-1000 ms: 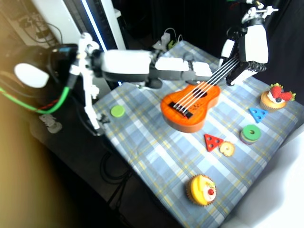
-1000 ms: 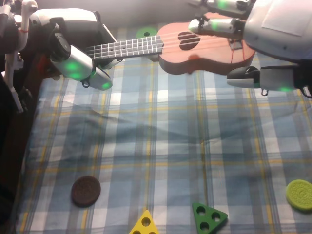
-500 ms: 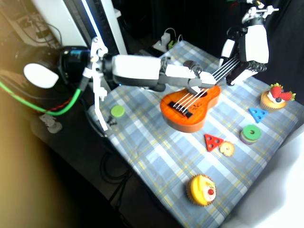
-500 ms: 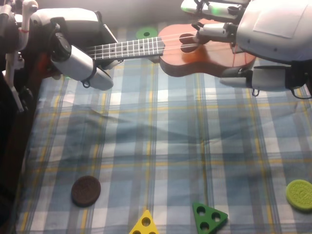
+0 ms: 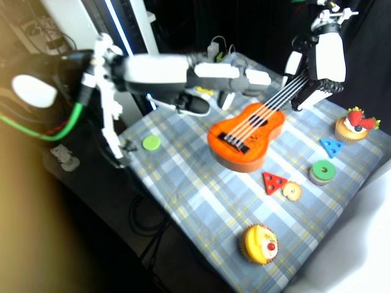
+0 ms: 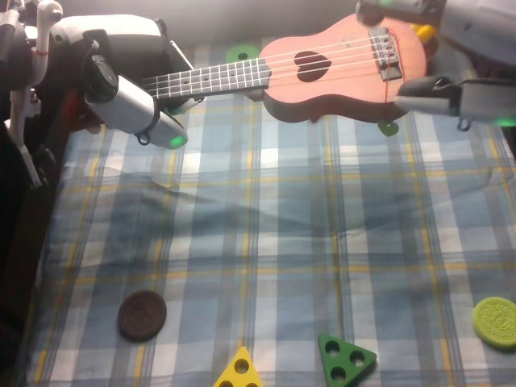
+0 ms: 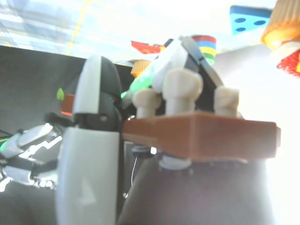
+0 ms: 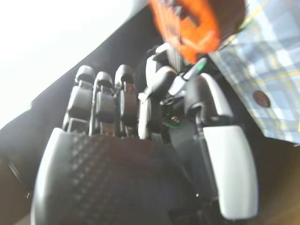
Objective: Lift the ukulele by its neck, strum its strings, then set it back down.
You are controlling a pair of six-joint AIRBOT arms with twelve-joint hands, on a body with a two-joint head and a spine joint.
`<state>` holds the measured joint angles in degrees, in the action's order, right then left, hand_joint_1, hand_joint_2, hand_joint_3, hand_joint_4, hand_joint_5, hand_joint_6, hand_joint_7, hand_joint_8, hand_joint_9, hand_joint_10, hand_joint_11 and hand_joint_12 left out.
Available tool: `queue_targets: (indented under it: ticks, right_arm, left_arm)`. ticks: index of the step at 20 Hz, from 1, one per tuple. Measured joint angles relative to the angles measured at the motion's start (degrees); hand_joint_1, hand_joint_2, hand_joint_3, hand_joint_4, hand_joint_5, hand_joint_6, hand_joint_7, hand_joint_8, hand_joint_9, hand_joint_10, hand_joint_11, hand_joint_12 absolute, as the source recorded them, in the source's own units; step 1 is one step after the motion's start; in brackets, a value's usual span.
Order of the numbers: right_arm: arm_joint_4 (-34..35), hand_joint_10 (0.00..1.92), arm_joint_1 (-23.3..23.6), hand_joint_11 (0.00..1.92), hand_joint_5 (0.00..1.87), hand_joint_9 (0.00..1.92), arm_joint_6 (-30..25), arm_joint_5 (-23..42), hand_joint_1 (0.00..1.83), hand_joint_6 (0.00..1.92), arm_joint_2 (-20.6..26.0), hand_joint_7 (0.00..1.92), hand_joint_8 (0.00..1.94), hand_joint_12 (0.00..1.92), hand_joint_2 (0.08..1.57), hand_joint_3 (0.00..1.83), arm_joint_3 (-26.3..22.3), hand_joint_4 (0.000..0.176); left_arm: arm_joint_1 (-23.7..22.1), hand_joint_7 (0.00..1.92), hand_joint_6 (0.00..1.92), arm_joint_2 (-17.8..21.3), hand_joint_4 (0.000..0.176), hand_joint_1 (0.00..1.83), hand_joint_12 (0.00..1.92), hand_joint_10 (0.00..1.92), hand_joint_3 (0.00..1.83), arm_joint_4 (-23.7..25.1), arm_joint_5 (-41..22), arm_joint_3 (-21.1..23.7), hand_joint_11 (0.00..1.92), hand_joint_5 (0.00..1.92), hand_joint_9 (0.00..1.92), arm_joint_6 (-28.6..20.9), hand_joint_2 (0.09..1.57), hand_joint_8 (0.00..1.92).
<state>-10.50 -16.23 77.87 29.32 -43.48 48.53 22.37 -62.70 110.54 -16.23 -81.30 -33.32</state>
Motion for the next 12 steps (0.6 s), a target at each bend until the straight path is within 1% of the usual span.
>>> queue_targets:
  ticks: [1,2,3,4,5,6,7,8,9,11,12]
  right_arm:
    - [0.5,0.03,0.0,0.0,0.01,0.0,0.0,0.0,0.13,0.42,1.0,0.08,0.0,1.73,1.18,0.0,-0.3,0.03]
    - [0.8,0.01,0.0,0.0,0.01,0.0,0.0,0.1,0.05,0.31,2.0,0.05,0.0,1.3,1.21,0.01,-0.7,0.028]
    - [0.8,0.0,0.0,0.0,0.05,0.0,0.0,0.2,0.06,0.15,3.1,0.02,0.02,0.67,1.24,0.0,-1.2,0.019]
    - [0.8,0.0,0.0,0.0,0.05,0.0,0.0,0.3,0.07,0.09,4.1,0.0,0.0,0.13,1.25,0.0,-1.7,0.021]
    - [0.7,0.0,0.0,0.0,0.03,0.0,0.0,0.5,0.06,0.06,5.3,0.0,0.0,0.03,1.27,0.01,-2.4,0.015]
    - [0.6,0.0,0.0,0.0,0.04,0.0,0.0,0.5,0.06,0.06,6.7,0.0,0.0,0.01,1.28,0.01,-3.1,0.0]
    - [0.6,0.0,0.0,0.0,0.04,0.0,0.0,0.5,0.06,0.06,7.3,0.0,0.0,0.0,1.29,0.01,-3.5,0.0]
    - [0.5,0.0,-0.1,0.0,0.03,0.0,0.0,0.6,0.07,0.05,8.3,0.0,0.0,0.0,1.28,0.01,-3.8,0.0]
    - [0.7,0.0,-0.1,0.0,0.04,0.0,0.0,0.7,0.08,0.05,9.2,0.0,0.0,0.0,1.29,0.01,-4.0,0.0]
    - [1.0,0.0,-0.5,0.0,0.05,0.0,0.0,0.8,0.1,0.05,10.2,0.0,0.0,0.0,1.3,0.01,-4.2,0.0]
    - [1.2,0.0,-0.9,0.0,0.06,0.0,0.0,0.7,0.09,0.03,10.3,0.0,0.0,0.2,1.32,0.0,-4.2,0.0]
  left_arm:
    - [0.0,1.07,1.92,0.0,0.0,1.4,1.92,1.92,0.0,-0.7,-0.2,0.0,1.33,0.99,1.17,0.5,1.23,1.92]
    - [0.0,1.09,1.92,0.1,0.0,1.41,1.92,1.92,0.0,-1.5,-0.3,0.2,1.35,1.01,1.19,1.3,1.23,1.92]
    - [0.0,1.09,1.92,0.8,0.0,1.41,1.92,1.92,0.0,-2.5,-0.2,1.0,1.34,1.01,1.18,2.3,1.22,1.92]
    - [0.0,1.05,1.92,1.1,0.0,1.41,1.92,1.92,0.0,-3.4,-0.1,1.7,1.28,0.99,1.13,3.4,1.22,1.92]
    - [0.0,1.04,1.92,1.7,0.0,1.42,1.92,1.92,0.0,-4.3,-0.1,2.9,1.26,0.99,1.11,5.4,1.21,1.92]
    - [0.0,1.05,1.92,2.1,0.0,1.44,1.92,1.92,0.0,-4.8,-0.7,3.7,1.27,0.99,1.12,6.1,1.21,1.92]
    - [0.0,1.06,1.92,2.2,0.0,1.45,1.92,1.92,0.0,-5.1,-0.9,4.0,1.27,0.98,1.12,6.5,1.21,1.92]
    - [0.3,1.11,1.92,2.6,0.0,1.47,1.92,1.92,0.0,-6.6,-0.8,4.5,1.33,0.99,1.18,8.0,1.2,1.92]
    - [0.8,1.14,1.92,2.9,0.0,1.48,1.92,1.92,0.0,-7.4,-0.7,5.0,1.35,1.01,1.21,8.5,1.21,1.92]
    - [1.6,1.16,1.92,2.9,0.0,1.49,1.92,1.92,0.0,-7.5,-0.8,5.4,1.35,1.05,1.22,9.2,1.21,1.92]
    - [2.2,1.11,1.92,2.9,0.0,1.47,1.92,1.92,0.0,-7.6,-0.9,5.6,1.29,1.03,1.17,9.2,1.21,1.92]
